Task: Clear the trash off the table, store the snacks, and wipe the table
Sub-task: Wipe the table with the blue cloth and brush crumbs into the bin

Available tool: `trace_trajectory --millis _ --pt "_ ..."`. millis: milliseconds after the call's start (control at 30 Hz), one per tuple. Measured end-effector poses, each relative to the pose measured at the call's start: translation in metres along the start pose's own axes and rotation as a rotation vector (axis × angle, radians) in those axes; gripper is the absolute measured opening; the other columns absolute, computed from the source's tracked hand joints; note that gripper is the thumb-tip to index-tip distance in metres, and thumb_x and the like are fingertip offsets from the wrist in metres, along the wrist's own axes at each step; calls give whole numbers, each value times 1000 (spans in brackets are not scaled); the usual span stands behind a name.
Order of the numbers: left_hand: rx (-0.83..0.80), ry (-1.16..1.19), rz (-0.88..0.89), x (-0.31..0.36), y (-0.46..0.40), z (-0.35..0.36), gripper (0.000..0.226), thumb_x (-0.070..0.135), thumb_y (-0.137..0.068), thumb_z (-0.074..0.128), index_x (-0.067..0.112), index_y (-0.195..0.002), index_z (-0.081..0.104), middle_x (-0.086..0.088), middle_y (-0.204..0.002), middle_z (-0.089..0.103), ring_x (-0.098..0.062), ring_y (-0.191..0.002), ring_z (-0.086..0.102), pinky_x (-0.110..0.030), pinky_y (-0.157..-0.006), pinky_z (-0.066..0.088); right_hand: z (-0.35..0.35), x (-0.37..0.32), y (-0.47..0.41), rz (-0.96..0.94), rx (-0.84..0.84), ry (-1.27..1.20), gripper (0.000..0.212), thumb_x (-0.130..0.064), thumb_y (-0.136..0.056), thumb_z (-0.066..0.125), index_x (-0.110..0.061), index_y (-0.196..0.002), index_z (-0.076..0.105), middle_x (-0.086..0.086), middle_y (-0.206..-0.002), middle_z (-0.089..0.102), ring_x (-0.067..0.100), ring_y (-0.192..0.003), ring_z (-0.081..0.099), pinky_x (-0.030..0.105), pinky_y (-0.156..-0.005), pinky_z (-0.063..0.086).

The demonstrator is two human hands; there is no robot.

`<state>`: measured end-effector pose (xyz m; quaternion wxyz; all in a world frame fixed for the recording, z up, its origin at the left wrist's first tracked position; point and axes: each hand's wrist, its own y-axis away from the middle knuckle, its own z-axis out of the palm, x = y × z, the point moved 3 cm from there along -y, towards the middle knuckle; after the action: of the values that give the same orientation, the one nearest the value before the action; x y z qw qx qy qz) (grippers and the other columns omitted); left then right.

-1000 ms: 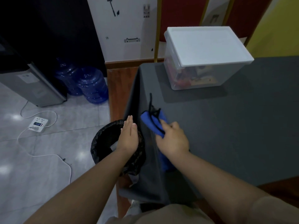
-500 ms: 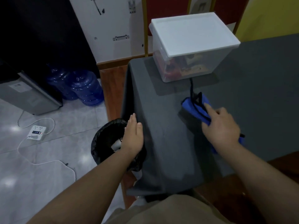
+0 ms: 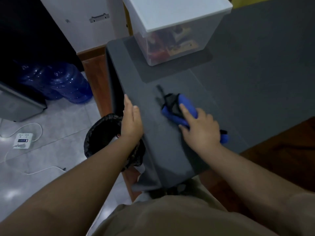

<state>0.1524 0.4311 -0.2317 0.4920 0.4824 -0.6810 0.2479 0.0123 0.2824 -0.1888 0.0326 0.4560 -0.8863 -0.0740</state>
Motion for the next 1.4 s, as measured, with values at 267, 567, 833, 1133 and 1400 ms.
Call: trace_trajectory --millis 267,567,833,1133,1400 --pt "35 56 12 12 -15 -3 51 22 -102 19 8 -150 9 -3 -159 10 -9 -144 10 -18 -114 7 14 19 75 -405 89 10 79 -29 -59 71 -38 -133 45 14 -108 64 34 -72 61 38 -59 50" --pt "-38 -64 22 3 -10 -2 62 35 -94 16 5 -148 14 -6 -158 9 -15 -146 8 -28 -119 5 -8 95 -30 311 108 69 63 -45 -90 52 -33 -147 27 21 -125 48 41 -103 50 43 -80 45" --pt "24 -8 -40 16 -21 -4 46 19 -103 17 8 -148 17 -1 -158 11 -8 -144 10 -10 -107 4 11 -26 33 -355 83 25 77 -45 -55 81 -36 -128 57 11 -102 67 29 -68 61 34 -57 48" --pt "14 -1 -103 24 -18 5 48 24 -104 15 11 -149 12 0 -159 8 -9 -145 7 -14 -110 2 -2 131 -25 75 99 93 69 -33 -79 69 -33 -142 40 19 -117 57 40 -88 57 43 -67 52" --pt "139 124 -243 26 -15 8 62 53 -96 16 22 -150 22 1 -156 24 -12 -142 22 -38 -119 17 -23 53 -131 2 127 26 61 -45 -91 48 -36 -147 26 12 -126 48 33 -107 50 38 -81 41"
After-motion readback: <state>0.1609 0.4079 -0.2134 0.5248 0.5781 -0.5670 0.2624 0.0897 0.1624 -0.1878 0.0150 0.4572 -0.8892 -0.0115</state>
